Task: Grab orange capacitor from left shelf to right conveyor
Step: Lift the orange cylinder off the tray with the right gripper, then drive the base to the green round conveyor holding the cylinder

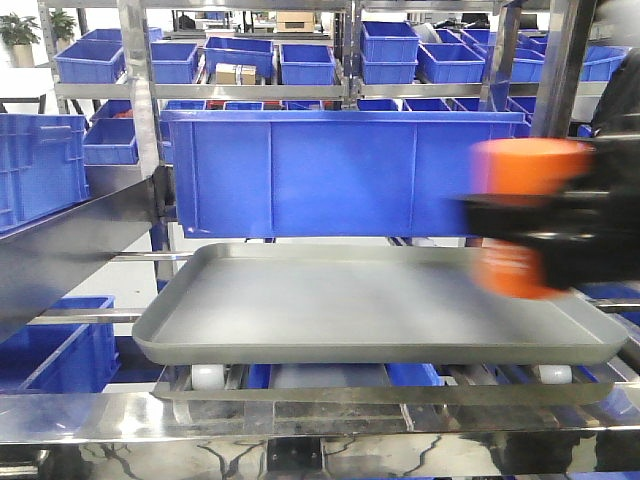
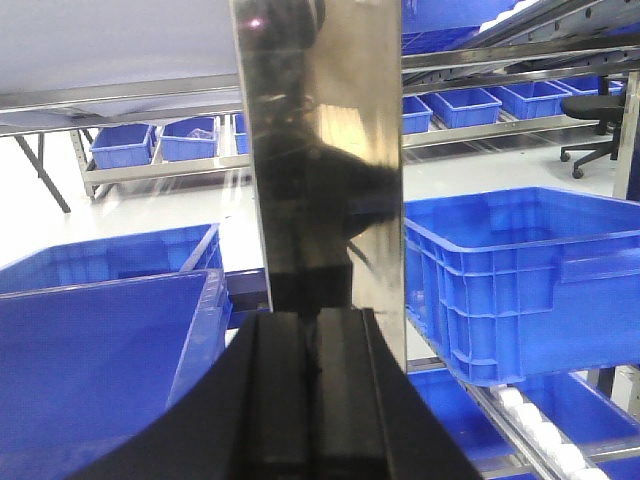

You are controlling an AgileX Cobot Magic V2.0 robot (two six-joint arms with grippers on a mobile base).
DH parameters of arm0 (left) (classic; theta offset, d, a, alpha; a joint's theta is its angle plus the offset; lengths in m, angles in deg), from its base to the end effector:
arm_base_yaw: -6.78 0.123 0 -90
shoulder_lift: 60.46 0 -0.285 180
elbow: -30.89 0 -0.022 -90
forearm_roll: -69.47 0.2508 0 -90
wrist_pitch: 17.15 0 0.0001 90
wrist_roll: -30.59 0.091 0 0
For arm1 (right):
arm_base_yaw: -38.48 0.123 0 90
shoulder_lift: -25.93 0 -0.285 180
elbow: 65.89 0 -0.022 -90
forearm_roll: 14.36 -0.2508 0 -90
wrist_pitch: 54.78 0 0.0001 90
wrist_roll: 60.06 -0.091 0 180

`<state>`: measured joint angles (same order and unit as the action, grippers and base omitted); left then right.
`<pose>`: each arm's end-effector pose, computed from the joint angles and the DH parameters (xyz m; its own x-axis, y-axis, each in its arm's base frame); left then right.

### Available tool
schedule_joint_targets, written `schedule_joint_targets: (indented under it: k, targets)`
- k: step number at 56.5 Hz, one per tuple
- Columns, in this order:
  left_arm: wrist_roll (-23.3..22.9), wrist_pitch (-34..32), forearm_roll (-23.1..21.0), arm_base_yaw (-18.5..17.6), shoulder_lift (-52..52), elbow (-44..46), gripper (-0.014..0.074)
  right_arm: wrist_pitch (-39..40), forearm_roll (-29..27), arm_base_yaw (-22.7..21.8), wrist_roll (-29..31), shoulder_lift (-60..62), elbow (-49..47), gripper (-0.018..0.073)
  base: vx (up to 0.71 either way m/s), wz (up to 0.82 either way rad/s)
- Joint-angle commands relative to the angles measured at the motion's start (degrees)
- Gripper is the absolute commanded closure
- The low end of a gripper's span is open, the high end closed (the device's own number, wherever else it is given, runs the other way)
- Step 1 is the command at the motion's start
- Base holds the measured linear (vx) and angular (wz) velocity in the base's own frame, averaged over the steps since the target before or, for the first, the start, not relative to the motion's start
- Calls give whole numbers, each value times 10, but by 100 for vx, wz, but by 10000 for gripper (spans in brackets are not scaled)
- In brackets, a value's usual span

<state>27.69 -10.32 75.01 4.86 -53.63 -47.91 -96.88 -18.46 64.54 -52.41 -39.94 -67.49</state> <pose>0.0563 -0.0008 0.1940 -0.0413 0.0468 -0.9981 0.0239 0.9987 0.0458 0.1661 0.0861 0.4862 -0.2127 -0.1933 -0.9578 -0.4988 0.8644 -0.0637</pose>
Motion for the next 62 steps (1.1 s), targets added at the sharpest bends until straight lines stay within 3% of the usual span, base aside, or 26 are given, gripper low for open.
schedule_joint_targets:
  k: [1, 15, 28, 62]
  targets:
    - [-4, -45, -4, -4, -5, -14, 602, 28, 99, -5, -77, 59, 15, 568, 0, 0]
    - [-4, -45, -4, -4, -5, -14, 602, 111, 197, -5, -206, 236, 219, 568, 0, 0]
    - [-4, -45, -4, -4, -5, -14, 602, 129, 226, -5, -233, 367, 376, 568, 0, 0]
    - [-4, -45, -4, -4, -5, -14, 602, 128, 224, -5, -227, 416, 400, 568, 0, 0]
